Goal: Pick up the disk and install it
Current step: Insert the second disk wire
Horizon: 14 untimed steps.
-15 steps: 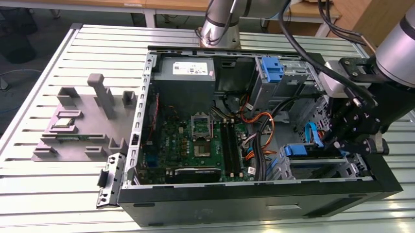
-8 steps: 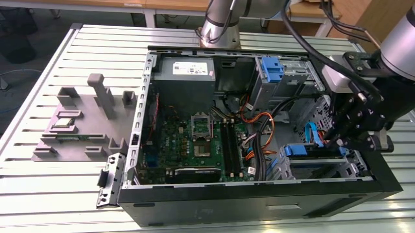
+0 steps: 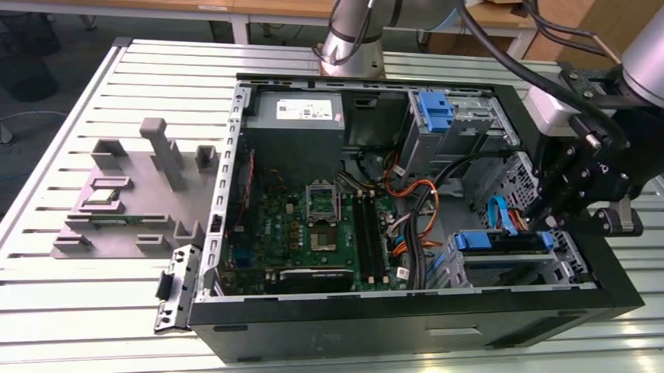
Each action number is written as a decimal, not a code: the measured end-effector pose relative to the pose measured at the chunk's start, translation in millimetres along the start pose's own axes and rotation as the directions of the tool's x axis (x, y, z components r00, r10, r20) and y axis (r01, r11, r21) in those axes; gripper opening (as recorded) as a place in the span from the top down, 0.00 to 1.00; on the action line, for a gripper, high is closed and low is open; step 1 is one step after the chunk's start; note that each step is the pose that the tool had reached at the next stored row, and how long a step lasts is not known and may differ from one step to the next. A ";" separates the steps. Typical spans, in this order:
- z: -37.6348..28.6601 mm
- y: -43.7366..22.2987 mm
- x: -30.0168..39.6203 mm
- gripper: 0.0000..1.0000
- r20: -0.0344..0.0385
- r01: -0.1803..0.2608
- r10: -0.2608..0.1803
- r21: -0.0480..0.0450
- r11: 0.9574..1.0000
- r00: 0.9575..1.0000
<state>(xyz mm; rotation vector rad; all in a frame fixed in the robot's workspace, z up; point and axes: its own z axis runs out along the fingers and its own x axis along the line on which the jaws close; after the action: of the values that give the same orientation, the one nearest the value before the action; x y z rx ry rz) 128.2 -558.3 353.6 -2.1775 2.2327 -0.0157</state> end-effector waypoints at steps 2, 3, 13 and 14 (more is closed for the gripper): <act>-3.1 -0.1 0.0 0.76 0.000 0.000 0.000 0.000 1.000 1.000; -4.6 -0.1 0.0 0.76 -0.001 0.000 0.000 0.000 1.000 1.000; -8.7 0.2 -0.1 0.76 -0.001 0.000 0.000 0.000 1.000 1.000; -8.8 1.0 -0.2 0.76 -0.001 0.000 0.000 0.000 1.000 1.000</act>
<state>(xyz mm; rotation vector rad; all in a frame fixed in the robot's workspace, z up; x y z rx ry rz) 127.1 -558.2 362.3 -2.1781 2.2333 -0.0170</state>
